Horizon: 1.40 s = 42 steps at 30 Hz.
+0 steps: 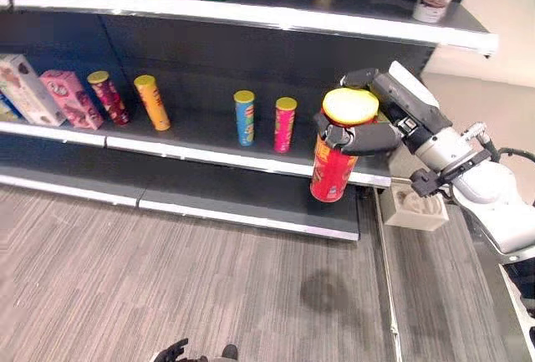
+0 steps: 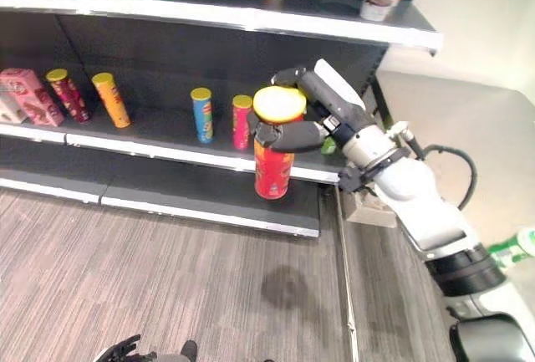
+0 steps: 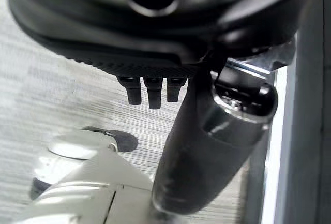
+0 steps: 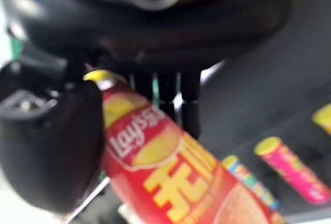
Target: Put the goods on the table back onto the shelves and tidy them up.
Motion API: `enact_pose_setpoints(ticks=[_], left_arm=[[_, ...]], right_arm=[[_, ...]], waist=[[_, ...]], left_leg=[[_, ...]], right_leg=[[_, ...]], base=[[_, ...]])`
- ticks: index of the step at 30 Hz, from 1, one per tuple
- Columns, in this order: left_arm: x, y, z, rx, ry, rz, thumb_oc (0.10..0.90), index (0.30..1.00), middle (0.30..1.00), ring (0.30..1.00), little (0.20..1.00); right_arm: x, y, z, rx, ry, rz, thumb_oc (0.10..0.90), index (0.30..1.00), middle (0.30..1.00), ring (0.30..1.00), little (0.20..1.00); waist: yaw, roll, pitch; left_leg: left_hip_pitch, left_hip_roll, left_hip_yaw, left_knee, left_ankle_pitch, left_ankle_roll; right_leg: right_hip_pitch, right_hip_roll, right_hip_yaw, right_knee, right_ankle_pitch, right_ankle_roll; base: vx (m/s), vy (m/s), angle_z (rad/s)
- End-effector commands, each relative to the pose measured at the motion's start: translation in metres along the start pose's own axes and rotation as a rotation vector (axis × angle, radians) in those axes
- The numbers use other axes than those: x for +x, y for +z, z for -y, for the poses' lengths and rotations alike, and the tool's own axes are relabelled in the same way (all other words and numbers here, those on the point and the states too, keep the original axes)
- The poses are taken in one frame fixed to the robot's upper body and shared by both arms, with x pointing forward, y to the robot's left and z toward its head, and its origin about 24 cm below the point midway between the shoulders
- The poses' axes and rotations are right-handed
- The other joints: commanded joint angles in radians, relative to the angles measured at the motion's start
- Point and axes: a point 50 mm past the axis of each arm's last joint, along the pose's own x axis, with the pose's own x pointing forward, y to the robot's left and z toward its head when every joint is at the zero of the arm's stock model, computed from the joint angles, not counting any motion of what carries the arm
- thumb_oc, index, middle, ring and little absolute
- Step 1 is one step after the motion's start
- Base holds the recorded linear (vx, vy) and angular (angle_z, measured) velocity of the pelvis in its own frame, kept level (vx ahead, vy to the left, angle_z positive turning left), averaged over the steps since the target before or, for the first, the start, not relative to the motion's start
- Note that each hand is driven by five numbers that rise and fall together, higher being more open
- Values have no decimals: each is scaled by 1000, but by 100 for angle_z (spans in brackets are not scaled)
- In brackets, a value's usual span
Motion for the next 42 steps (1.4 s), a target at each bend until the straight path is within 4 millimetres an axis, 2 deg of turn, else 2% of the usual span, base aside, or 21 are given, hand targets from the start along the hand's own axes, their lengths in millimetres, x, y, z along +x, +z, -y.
enact_pose_setpoints(ticks=[1, 3, 5, 6, 7, 9, 12, 13, 15, 16, 17, 19, 20, 21, 24, 27, 31, 36, 38, 40, 42], left_arm=[[2, 22, -4, 33, -9, 82, 800, 900, 900, 900, 900], [2, 19, -10, 38, 17, 70, 800, 900, 900, 900, 900], [2, 23, -12, 24, 32, 88, 800, 900, 900, 900, 900], [2, 23, -12, 24, 32, 88, 800, 900, 900, 900, 900], [1, 24, -17, 15, 50, 91, 800, 900, 900, 900, 900], [1, 24, -18, 36, 55, 94, 800, 900, 900, 900, 900], [3, 27, -20, 76, 51, 91, 800, 900, 900, 900, 900], [4, 31, -18, 115, 38, 94, 800, 900, 900, 900, 900], [4, 35, -25, 170, 45, 99, 800, 900, 900, 900, 900], [2, 35, -34, 178, 69, 101, 800, 900, 900, 900, 900], [2, 36, -34, 175, 68, 102, 800, 900, 900, 900, 900], [0, 36, -39, 168, 74, 105, 800, 900, 900, 900, 900], [1, 35, -40, 167, 77, 98, 800, 900, 900, 900, 900], [1, 32, -41, 145, 87, 80, 800, 900, 900, 900, 900], [0, 23, -42, 136, 94, 50, 800, 900, 900, 900, 900], [0, 14, -31, 94, 68, 33, 800, 900, 900, 900, 900], [1, 10, -17, 123, 27, 20, 800, 900, 900, 900, 900], [-1, 4, -12, 103, 15, 16, 800, 900, 900, 900, 900], [-1, 8, -13, 104, 17, 33, 800, 900, 900, 900, 900], [-1, 15, -12, 75, 15, 63, 800, 900, 900, 900, 900], [0, 20, -10, 64, 15, 78, 800, 900, 900, 900, 900]], right_arm=[[13, 49, 28, -82, -124, 246, 400, 300, 300, 300, 300], [14, 50, 27, -52, -135, 256, 400, 300, 300, 300, 300], [14, 49, 25, -38, -135, 256, 400, 300, 300, 300, 300], [14, 49, 25, -38, -135, 256, 400, 300, 300, 300, 300], [14, 47, 26, -53, -145, 240, 400, 300, 300, 300, 300], [11, 43, 27, -57, -158, 222, 400, 300, 300, 300, 300], [2, 33, 24, -60, -169, 179, 400, 300, 300, 300, 300], [-3, 24, 18, -47, -185, 138, 400, 300, 300, 300, 300], [1, 23, 11, -37, -189, 144, 400, 300, 300, 300, 300], [9, 26, 6, -24, -188, 166, 400, 300, 300, 300, 300], [10, 26, 6, -26, -187, 168, 400, 300, 300, 300, 300], [7, 21, 6, -29, -191, 145, 400, 300, 300, 300, 300], [5, 19, 6, -25, -194, 136, 400, 300, 300, 300, 300], [5, 18, 5, -27, -197, 133, 400, 300, 300, 300, 300], [8, 22, 4, -17, -196, 157, 400, 300, 300, 300, 300], [9, 20, 3, -23, -182, 150, 400, 300, 300, 300, 300], [7, 17, -1, -4, -185, 139, 400, 300, 300, 300, 300], [13, 22, -10, 22, -174, 167, 400, 300, 300, 300, 300], [13, 24, -12, 23, -184, 185, 400, 300, 300, 300, 300], [16, 28, -14, 21, -196, 204, 400, 300, 300, 300, 300], [19, 28, -14, 9, -221, 203, 400, 300, 300, 300, 300]], waist=[[22, -37, -42], [26, -42, -51], [20, -37, -51], [20, -37, -51], [6, -21, -56], [-2, 3, -64], [-14, 22, -91], [-18, 18, -96], [-15, 6, -80], [-4, 31, -69], [-6, 28, -63], [-35, 47, -54], [-55, 54, -45], [-53, 56, -39], [-43, 52, -43], [-56, 33, -29], [-63, 2, -34], [-46, 0, -55], [-40, -9, -39], [-18, -4, -5], [-8, 5, 12]], left_leg=[[-39, 24, 122, 54, -71, -9], [-46, 76, 79, -6, -30, -19], [-68, 165, 47, -54, 39, -49], [-68, 165, 47, -54, 39, -49], [-75, 241, 49, -123, 95, -76], [-83, 271, 57, -161, 137, -98], [-61, 242, 77, -166, 108, -95], [-47, 185, 81, -150, 68, -68], [-29, 109, 108, -119, 18, -3], [16, 74, 153, -135, -8, 27], [12, 66, 158, -134, 4, 35], [38, 39, 154, -150, 3, 46], [55, 26, 136, -157, 6, 51], [71, 14, 138, -164, 1, 55], [91, -2, 154, -170, -23, 54], [112, -35, 149, -170, -34, 62], [130, -61, 125, -170, -63, 68], [114, -52, 141, -107, -101, 60], [51, -30, 154, 54, -132, 26], [-42, -13, 138, 238, -82, -21], [-100, 23, 128, 293, -47, -41]], right_leg=[[-56, -21, 43, 6, 12, 52], [-61, -29, 63, 6, 12, 59], [-62, -59, 78, 6, 10, 71], [-62, -59, 78, 6, 10, 71], [-60, -92, 102, 9, 3, 92], [-45, -117, 116, 12, 2, 109], [-23, -163, 114, 29, 16, 136], [-30, -240, 113, 105, 58, 143], [-74, -329, 118, 207, 167, 135], [-105, -379, 43, 290, 199, 126], [-110, -390, 34, 294, 206, 115], [-172, -299, 116, 381, 136, 90], [-212, -216, 165, 408, 79, 72], [-232, -176, 144, 403, 34, 61], [-202, -156, 58, 343, 1, 56], [-256, -61, 51, 186, 61, 63], [-229, -43, 67, 65, 115, 78], [-181, -24, 79, 23, 98, 69], [-145, -22, 72, 6, 74, 56], [-125, -24, 65, 6, 62, 40], [-113, -20, 57, 6, 41, 35]], base=[[36, 119, 44], [100, 163, 19], [99, 240, -10], [118, 393, -8], [131, 429, -3], [182, 543, -9], [196, 496, -17], [174, 505, -4], [162, 686, 51], [46, 564, 27], [54, 585, -38], [83, 370, -30], [172, 377, 36], [154, 296, 62], [121, 125, 20], [160, 102, -7], [172, -2, 35], [148, -51, 3], [86, -105, -4], [6, -76, 2], [14, 7, 3]])
